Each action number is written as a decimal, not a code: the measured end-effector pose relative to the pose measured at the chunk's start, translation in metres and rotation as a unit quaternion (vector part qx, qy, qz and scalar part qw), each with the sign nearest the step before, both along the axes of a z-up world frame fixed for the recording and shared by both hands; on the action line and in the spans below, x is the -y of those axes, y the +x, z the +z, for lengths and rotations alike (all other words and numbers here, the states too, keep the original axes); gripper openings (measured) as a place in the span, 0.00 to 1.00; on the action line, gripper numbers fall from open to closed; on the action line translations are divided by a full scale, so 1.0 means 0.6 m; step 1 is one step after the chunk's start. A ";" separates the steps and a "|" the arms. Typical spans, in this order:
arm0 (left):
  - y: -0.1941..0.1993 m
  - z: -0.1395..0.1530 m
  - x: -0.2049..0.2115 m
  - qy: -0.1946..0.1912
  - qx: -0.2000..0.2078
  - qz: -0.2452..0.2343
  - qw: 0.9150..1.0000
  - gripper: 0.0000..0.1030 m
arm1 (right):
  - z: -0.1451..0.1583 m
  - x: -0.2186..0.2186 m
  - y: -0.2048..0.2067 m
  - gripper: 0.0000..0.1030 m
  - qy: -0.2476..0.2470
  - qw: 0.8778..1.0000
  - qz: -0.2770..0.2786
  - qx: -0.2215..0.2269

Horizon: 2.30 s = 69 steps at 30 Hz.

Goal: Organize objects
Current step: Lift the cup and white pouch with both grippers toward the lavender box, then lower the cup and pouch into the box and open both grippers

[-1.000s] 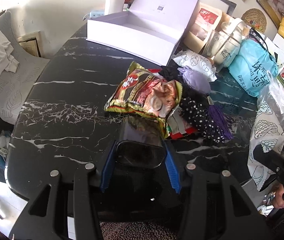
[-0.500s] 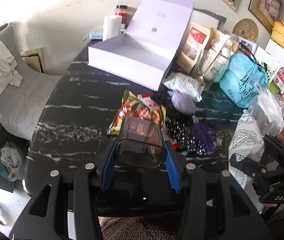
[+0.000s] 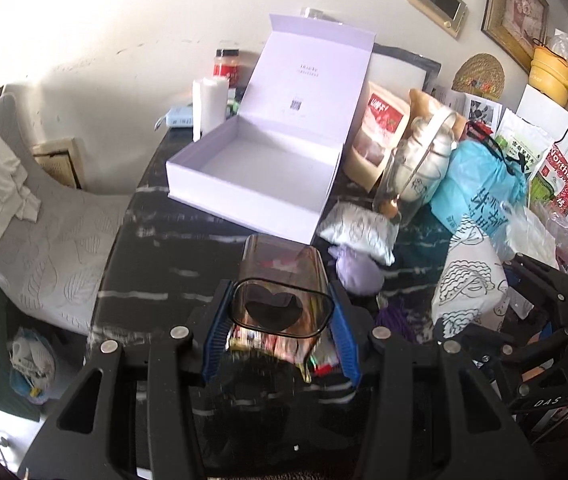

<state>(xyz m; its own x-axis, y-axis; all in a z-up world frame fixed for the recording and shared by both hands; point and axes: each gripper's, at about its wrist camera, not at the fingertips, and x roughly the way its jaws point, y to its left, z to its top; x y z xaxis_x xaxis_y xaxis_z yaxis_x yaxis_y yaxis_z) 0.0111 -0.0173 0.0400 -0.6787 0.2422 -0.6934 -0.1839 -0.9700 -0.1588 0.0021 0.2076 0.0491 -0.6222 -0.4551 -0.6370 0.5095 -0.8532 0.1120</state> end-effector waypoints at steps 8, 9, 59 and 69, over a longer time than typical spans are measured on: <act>-0.076 0.024 -0.010 -0.005 -0.007 -0.020 1.000 0.43 | 0.026 0.017 -0.064 0.74 0.003 1.000 0.010 -0.004; -0.086 0.024 -0.012 -0.004 -0.006 -0.023 1.000 0.43 | 0.028 0.018 -0.072 0.74 0.003 1.000 0.011 -0.005; -0.638 -0.065 -0.047 -0.112 -0.003 -0.100 0.989 0.44 | 0.000 0.072 -0.541 0.74 0.026 0.999 -0.035 0.019; -0.688 -0.121 -0.055 -0.121 0.022 -0.118 0.985 0.44 | -0.036 0.075 -0.585 0.74 0.037 0.996 -0.061 0.056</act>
<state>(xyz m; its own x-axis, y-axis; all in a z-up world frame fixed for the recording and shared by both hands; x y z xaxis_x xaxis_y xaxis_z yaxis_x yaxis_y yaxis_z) -0.4018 0.0159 -0.0323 -0.5903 0.2136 -0.7784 -0.4076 -0.9113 0.0590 -0.3488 0.1626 0.0276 -0.5925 -0.3298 -0.7350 0.3902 -0.9157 0.0963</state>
